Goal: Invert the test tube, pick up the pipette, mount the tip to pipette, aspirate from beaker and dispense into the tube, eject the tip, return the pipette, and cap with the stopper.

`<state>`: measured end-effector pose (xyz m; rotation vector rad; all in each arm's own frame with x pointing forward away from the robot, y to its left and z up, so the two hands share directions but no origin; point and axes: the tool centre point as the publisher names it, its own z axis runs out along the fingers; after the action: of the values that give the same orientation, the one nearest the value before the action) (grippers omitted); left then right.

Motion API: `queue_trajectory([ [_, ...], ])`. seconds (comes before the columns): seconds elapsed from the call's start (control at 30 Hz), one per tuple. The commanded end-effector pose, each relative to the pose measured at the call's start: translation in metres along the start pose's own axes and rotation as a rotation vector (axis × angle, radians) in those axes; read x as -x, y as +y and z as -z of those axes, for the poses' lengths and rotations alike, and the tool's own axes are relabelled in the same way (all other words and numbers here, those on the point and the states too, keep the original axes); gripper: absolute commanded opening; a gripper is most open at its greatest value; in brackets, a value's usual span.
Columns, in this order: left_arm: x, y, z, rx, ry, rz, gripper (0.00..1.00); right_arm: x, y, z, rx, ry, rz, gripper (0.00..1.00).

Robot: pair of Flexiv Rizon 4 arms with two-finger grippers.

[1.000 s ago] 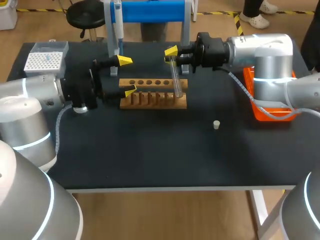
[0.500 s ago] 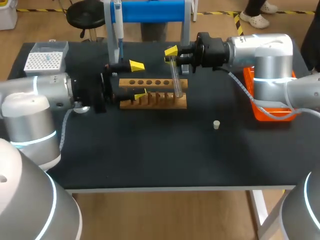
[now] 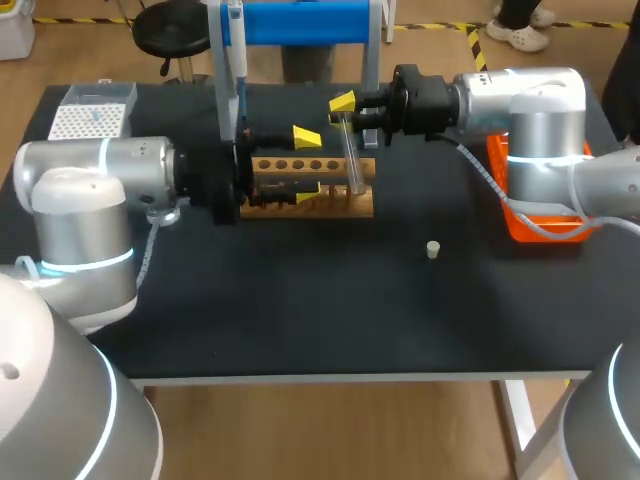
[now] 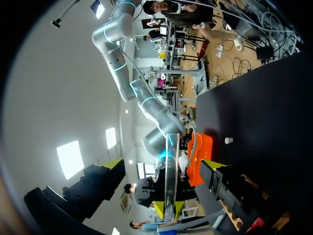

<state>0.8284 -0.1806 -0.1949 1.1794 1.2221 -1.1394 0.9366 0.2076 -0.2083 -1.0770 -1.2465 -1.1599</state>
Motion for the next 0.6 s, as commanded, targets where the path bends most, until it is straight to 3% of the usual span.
queue_trajectory([
  [0.03,-0.003,0.011,-0.014,-0.025,0.006,-0.010,1.00,0.000,0.001,0.001,-0.003,-0.001,0.000,0.00],
  [0.6,-0.005,0.020,-0.051,-0.053,0.017,-0.023,1.00,0.000,0.001,0.001,-0.003,-0.001,0.000,0.00],
])
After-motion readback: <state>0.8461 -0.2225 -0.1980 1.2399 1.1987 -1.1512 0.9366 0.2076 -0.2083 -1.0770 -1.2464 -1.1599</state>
